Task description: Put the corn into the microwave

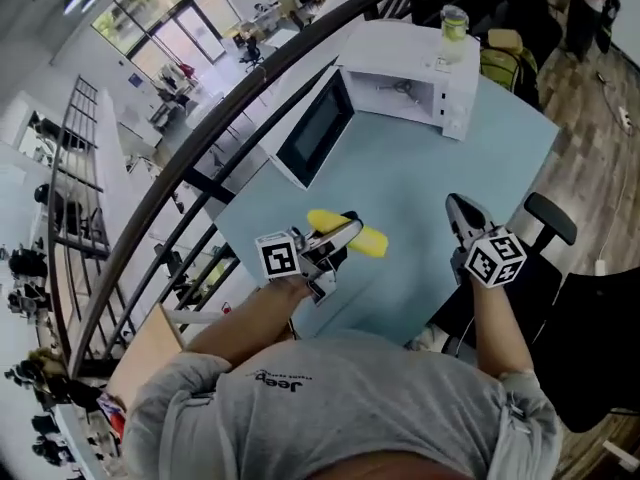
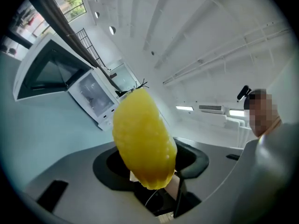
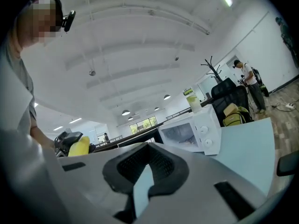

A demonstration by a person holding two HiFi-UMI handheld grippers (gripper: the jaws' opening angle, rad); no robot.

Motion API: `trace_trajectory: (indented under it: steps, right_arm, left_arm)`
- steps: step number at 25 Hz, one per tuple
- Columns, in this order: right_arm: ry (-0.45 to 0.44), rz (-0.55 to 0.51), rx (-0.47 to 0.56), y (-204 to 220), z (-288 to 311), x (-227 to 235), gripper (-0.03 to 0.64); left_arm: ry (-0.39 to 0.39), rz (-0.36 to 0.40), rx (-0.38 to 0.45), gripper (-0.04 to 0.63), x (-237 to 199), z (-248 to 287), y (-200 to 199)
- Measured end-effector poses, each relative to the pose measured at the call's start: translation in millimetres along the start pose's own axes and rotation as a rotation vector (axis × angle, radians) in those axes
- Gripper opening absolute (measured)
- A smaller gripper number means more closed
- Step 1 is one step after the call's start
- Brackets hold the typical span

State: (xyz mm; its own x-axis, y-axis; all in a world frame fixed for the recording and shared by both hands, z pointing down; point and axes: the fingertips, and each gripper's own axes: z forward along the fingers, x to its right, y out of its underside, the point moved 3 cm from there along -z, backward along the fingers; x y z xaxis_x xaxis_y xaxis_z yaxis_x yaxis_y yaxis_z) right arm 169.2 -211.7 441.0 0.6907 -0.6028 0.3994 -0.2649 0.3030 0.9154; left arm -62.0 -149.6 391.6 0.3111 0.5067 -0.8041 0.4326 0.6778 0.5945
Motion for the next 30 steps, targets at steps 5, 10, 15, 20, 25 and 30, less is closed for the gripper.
trace_trajectory:
  steps: [5, 10, 15, 20, 25, 30]
  right_arm:
    - [0.025, -0.03, -0.019, 14.0, 4.1, 18.6, 0.018]
    - [0.127, -0.019, -0.045, 33.9, 32.8, 24.2, 0.018]
    - [0.159, -0.023, -0.105, 37.6, 50.5, 23.7, 0.018]
    - [0.163, -0.05, -0.116, 32.1, 84.9, 47.7, 0.018]
    - [0.162, -0.079, -0.142, 36.7, 127.7, 68.7, 0.018]
    - [0.151, -0.11, -0.153, 41.3, 168.9, 93.9, 0.018]
  left_arm:
    - [0.032, 0.001, -0.022, 0.237, -20.2, 32.0, 0.9]
    - [0.087, 0.027, -0.052, 0.236, -80.2, 44.9, -15.8]
    - [0.138, 0.025, -0.041, 0.236, -96.3, 58.5, -27.0]
    - [0.089, 0.075, -0.035, 0.236, -124.0, 71.7, -37.4]
    - [0.033, 0.098, 0.003, 0.236, -158.5, 89.1, -56.1]
    - [-0.013, 0.14, 0.032, 0.236, -199.9, 119.0, -79.2]
